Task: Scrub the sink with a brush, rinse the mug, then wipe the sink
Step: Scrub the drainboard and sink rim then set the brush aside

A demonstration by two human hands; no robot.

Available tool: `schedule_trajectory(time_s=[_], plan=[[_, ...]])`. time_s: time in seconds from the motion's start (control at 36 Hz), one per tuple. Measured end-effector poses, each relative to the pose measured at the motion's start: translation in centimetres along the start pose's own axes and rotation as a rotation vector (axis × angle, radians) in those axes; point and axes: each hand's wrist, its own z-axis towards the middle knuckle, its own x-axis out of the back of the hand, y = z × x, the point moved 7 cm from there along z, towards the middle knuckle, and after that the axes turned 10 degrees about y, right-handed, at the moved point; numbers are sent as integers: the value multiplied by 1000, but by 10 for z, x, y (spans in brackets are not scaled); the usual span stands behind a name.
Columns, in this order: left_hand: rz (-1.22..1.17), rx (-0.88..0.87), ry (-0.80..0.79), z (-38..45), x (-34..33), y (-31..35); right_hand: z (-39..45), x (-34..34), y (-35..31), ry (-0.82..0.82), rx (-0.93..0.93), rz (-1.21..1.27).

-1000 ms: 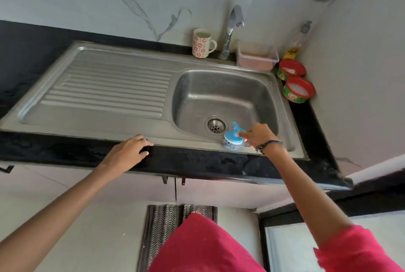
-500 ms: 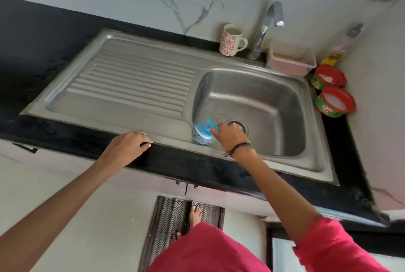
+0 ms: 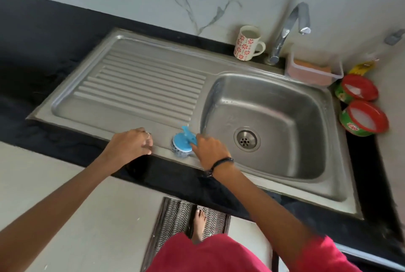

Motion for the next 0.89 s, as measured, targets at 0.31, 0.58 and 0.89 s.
schedule_trajectory(time_s=[0.31, 0.58, 0.89], plan=[[-128, 107, 41, -2, -7, -18, -21, 9, 39, 16, -52, -160], [-200, 202, 6, -2, -11, -36, -1, 8, -7, -21, 68, -141], [-240, 222, 30, -5, -13, -35, -19, 7, 8, -14, 51, -150]])
